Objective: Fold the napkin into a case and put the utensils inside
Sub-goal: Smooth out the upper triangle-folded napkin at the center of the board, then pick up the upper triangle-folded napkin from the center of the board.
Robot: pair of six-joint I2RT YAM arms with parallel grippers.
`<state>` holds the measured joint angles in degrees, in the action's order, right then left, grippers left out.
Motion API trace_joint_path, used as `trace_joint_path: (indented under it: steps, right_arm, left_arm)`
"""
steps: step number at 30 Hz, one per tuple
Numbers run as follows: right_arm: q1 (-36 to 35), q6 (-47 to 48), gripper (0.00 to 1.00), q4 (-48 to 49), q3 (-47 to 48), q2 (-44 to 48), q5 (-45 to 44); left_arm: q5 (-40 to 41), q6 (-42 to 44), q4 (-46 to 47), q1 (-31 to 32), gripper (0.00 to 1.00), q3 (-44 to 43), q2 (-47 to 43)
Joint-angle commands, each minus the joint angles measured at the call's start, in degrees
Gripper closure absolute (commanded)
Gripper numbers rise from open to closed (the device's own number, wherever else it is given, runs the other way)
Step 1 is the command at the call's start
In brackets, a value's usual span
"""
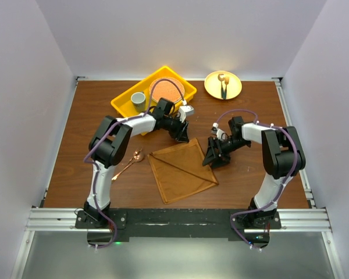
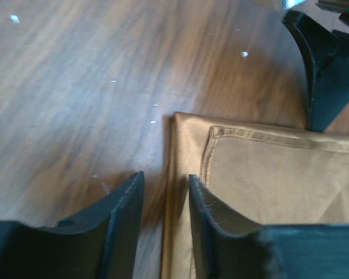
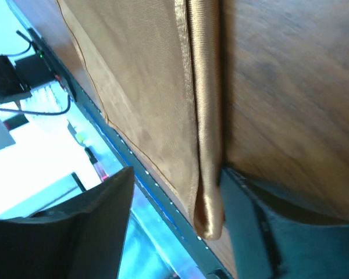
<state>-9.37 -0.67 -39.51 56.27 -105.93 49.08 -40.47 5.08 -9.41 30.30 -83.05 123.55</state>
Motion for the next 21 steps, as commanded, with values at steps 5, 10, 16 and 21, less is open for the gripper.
trace_joint_path:
  steps: [5,10,16,21]
  right_arm:
    - [1.46,3.92,0.27,2.67,7.27,2.31,-8.38]
    - [1.28,5.41,0.27,8.55,10.87,-1.98,-8.74]
    - [-1.26,5.50,0.23,12.87,13.51,-7.18,-6.10]
    - [-2.06,6.38,0.21,14.19,14.48,-9.82,-2.94]
  left_arm:
    - [-5.15,1.68,2.38,1.07,0.75,-0.27,0.29]
    - [-4.97,1.69,5.53,1.16,0.86,1.48,-1.29]
    - [-5.85,2.12,6.68,1.25,0.92,2.89,-2.60]
    - [-5.94,3.09,8.35,1.16,1.00,4.47,-4.54]
